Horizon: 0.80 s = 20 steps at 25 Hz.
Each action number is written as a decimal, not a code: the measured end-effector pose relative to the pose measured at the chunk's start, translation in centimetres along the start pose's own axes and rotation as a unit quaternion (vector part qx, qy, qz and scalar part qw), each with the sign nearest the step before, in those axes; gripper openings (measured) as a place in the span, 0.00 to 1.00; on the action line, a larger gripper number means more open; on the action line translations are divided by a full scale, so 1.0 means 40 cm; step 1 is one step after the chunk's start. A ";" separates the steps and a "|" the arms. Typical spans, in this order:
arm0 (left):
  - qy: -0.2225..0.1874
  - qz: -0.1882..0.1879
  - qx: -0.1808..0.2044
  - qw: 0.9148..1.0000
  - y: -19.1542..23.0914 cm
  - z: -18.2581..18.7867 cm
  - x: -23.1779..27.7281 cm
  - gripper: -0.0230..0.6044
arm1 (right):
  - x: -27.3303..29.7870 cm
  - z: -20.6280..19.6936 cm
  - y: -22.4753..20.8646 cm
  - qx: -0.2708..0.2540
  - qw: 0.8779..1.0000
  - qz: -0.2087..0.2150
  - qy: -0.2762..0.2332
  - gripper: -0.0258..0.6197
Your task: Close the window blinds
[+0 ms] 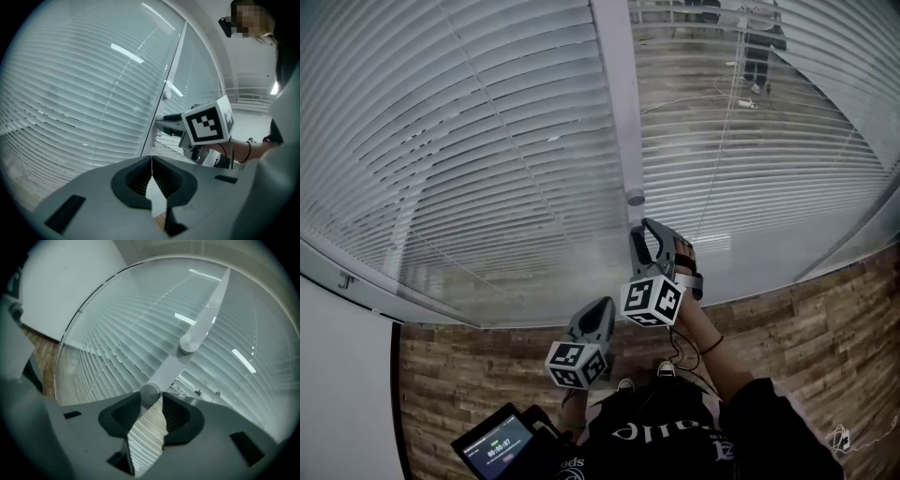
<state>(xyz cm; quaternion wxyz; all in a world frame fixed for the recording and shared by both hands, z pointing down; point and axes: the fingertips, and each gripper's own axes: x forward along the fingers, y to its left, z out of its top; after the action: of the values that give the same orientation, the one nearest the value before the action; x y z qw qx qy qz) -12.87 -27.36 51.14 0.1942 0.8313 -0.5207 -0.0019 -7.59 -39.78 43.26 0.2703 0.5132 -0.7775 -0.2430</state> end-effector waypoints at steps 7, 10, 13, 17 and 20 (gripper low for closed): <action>-0.002 0.002 -0.004 1.000 -0.005 0.004 0.010 0.04 | -0.022 0.026 -0.031 0.224 0.975 0.005 -0.010 0.26; -0.003 0.004 -0.007 1.000 0.000 0.003 0.013 0.04 | -0.017 0.040 -0.042 0.230 0.973 0.005 -0.010 0.26; -0.002 0.006 -0.009 1.000 0.002 -0.002 0.011 0.04 | -0.018 0.026 -0.040 0.262 0.965 -0.001 0.001 0.26; -0.006 0.009 -0.012 1.000 0.010 0.002 0.004 0.04 | -0.009 -0.010 -0.025 0.418 0.908 0.015 0.022 0.26; -0.011 0.012 -0.019 1.000 0.018 0.004 -0.001 0.04 | 0.002 -0.018 -0.031 0.500 0.865 0.042 0.029 0.26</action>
<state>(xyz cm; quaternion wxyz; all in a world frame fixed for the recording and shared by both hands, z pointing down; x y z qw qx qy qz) -13.56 -27.64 51.20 0.2044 0.8209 -0.5329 -0.0182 -6.31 -40.36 43.01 0.0095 0.5534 -0.8073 0.2046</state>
